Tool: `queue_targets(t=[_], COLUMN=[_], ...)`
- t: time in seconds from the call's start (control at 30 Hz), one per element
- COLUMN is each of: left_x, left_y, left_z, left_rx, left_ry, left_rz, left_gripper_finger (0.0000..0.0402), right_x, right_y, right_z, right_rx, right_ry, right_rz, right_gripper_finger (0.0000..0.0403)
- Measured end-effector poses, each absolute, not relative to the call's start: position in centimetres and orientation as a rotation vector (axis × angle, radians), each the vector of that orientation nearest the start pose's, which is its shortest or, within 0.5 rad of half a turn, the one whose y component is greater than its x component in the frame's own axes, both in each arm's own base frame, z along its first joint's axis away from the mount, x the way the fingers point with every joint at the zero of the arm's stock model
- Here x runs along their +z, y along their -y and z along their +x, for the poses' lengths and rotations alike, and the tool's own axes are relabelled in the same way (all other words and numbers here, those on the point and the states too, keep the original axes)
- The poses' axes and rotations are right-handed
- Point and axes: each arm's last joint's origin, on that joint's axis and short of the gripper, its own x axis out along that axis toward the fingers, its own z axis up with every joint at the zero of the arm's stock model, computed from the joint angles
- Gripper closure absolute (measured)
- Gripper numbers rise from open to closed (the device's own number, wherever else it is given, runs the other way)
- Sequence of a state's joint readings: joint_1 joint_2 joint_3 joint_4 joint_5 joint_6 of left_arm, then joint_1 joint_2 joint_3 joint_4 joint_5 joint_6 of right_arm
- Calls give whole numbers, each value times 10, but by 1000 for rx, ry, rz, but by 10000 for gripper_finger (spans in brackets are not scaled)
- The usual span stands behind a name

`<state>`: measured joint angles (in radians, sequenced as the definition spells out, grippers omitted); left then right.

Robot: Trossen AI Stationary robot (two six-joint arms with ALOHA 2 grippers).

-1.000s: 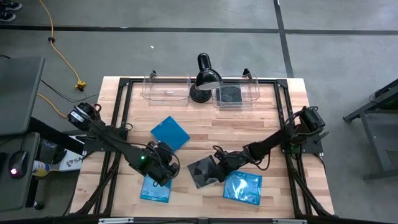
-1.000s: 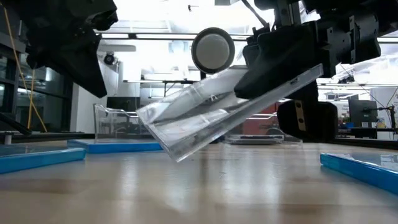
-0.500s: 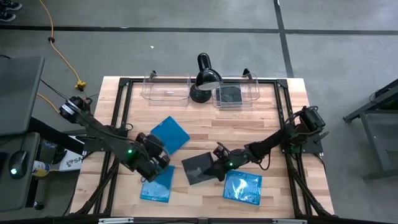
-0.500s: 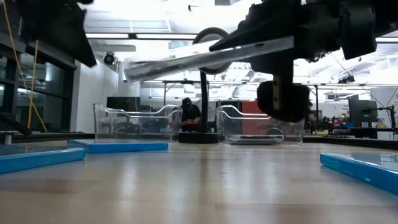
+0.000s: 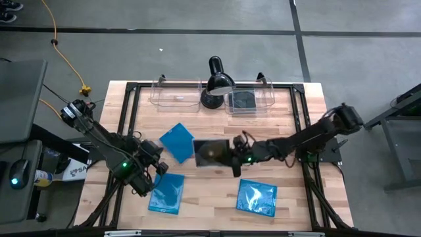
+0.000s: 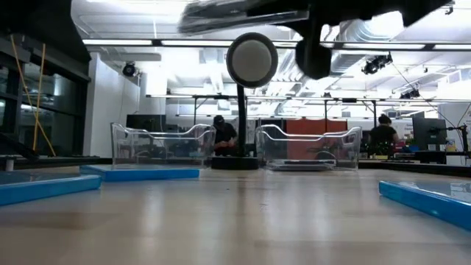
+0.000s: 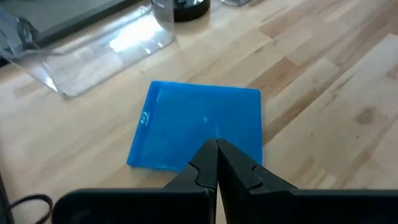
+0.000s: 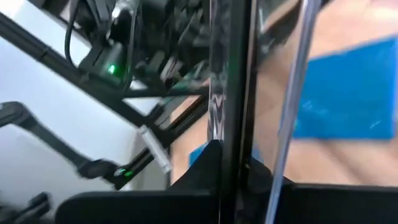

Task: Pick & place jewel cases by type
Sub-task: Put the black CD case into the right transparent bin

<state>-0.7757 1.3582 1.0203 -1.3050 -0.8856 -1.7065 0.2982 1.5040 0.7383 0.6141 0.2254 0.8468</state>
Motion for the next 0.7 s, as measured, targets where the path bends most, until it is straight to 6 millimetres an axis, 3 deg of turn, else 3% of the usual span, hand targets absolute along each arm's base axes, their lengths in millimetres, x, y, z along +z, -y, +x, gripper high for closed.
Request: queue_targets(t=[0.43,0.7], left_x=[255,271], left_y=[129,122], left_z=[166,163], left_rx=[828,798], left_ry=[-525,-354], left_rz=[-330,-366], left_gripper_finger=[401,401], right_x=[312,349], right_y=[-57,-45], right_z=[243,205], right_rx=[-87,-102], right_ry=[91,260], right_rz=[579,436], right_gripper_finger=[403,403])
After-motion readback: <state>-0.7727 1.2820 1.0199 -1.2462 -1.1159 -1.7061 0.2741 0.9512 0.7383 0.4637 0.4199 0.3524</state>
